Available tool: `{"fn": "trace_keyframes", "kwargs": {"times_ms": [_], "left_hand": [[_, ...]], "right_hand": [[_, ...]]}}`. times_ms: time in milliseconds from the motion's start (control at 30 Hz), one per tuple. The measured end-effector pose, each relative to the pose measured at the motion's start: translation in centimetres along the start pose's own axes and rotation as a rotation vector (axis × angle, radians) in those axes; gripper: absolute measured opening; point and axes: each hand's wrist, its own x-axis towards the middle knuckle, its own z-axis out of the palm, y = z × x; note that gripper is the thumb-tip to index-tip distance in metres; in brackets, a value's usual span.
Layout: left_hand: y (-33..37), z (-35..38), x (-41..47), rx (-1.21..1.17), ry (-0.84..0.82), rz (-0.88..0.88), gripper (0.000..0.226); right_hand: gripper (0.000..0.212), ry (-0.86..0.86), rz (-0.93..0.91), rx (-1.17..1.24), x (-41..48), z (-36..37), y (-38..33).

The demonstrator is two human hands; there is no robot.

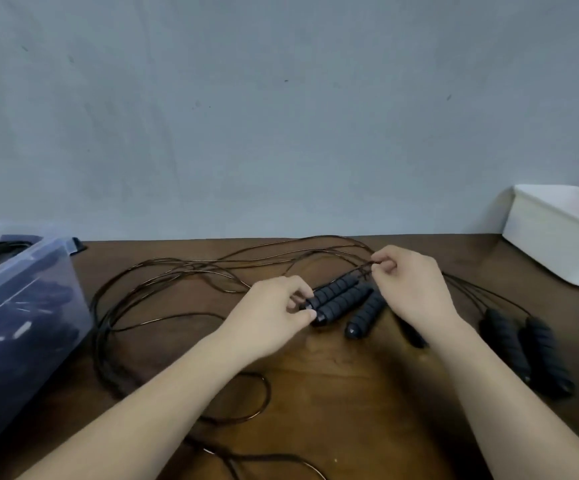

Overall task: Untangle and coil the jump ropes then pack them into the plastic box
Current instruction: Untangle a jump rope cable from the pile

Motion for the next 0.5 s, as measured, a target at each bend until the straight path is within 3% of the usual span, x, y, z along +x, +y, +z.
{"fn": "trace_keyframes", "kwargs": {"times_ms": [167, 400, 500], "left_hand": [[-1.1, 3.9, 2.6, 0.103, 0.07, 0.074, 0.03], [-2.6, 5.5, 5.2, 0.13, 0.094, -0.003, 0.027], [-3.1, 5.5, 5.3, 0.319, 0.154, 0.036, 0.035]], "right_hand": [[0.025, -0.039, -0.012, -0.07, -0.8, 2.1, 1.8], [0.024, -0.14, -0.189, -0.12, -2.6, 5.8, 0.9], [0.026, -0.137, -0.178, -0.142, -2.5, 6.1, 0.9]]}}
